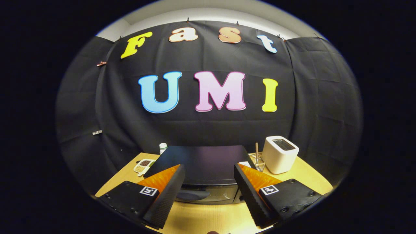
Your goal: Open the toaster oven, put the food inside, and close the toaster oven door.
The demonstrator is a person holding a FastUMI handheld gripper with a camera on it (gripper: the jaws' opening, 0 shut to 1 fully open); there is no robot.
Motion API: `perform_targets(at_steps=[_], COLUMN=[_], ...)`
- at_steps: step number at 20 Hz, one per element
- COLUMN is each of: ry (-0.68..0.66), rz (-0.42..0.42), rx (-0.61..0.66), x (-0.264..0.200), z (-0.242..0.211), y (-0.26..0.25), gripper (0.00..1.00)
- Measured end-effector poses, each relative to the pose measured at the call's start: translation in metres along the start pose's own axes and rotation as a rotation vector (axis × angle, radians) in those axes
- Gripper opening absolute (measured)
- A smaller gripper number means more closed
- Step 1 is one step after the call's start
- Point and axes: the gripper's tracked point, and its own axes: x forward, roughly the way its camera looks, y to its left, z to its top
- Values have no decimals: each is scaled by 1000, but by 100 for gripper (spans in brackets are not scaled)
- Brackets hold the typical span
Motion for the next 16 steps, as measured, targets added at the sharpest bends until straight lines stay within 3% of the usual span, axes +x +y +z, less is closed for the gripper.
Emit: perform_targets(at_steps=[4, 16], ry=[103, 197], rz=[6, -37], rx=[-16, -40], x=[22, 50], z=[-42, -84], y=[16, 32], gripper=[99, 98])
